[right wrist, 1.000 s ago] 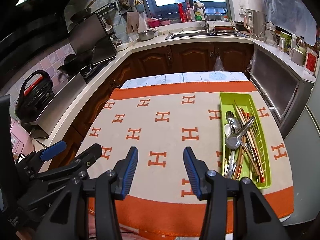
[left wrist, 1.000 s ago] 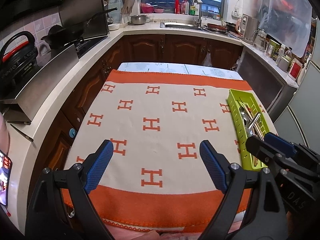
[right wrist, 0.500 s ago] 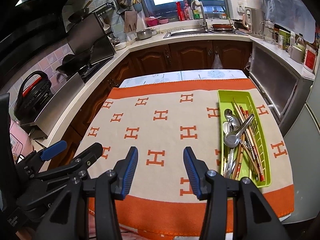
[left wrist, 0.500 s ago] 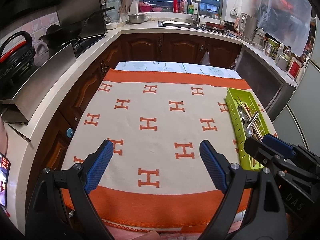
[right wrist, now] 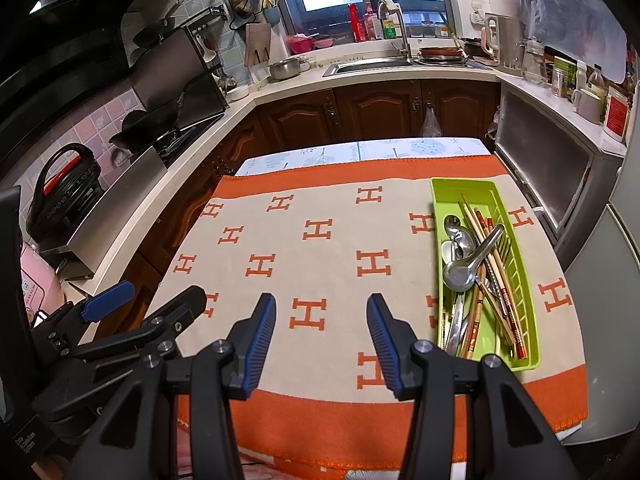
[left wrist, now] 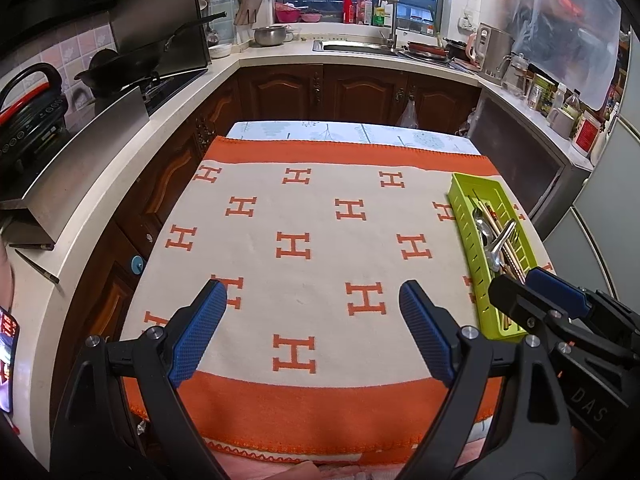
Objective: Organize utensils
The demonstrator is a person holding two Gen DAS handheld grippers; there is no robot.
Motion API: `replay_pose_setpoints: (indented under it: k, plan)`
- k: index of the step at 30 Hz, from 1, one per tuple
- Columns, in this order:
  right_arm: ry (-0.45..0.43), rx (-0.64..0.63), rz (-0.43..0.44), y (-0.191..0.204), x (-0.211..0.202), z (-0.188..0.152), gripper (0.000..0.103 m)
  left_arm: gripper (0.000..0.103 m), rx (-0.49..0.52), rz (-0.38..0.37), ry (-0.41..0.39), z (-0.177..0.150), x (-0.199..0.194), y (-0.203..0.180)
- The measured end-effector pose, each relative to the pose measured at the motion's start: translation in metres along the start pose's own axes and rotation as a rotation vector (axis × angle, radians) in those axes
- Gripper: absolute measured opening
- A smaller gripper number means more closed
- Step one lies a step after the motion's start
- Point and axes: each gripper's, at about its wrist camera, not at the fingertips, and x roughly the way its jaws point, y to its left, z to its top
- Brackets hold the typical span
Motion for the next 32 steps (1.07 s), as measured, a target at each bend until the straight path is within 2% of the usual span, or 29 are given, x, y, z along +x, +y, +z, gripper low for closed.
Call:
replay_pose_setpoints:
  k: [32]
  plan:
    - [0.013, 0.009, 0.002, 0.0060, -0.0009, -0.0062, 0.047, 0.087, -0.003, -0.003, 0.019, -0.0069, 0.0018, 0.0052]
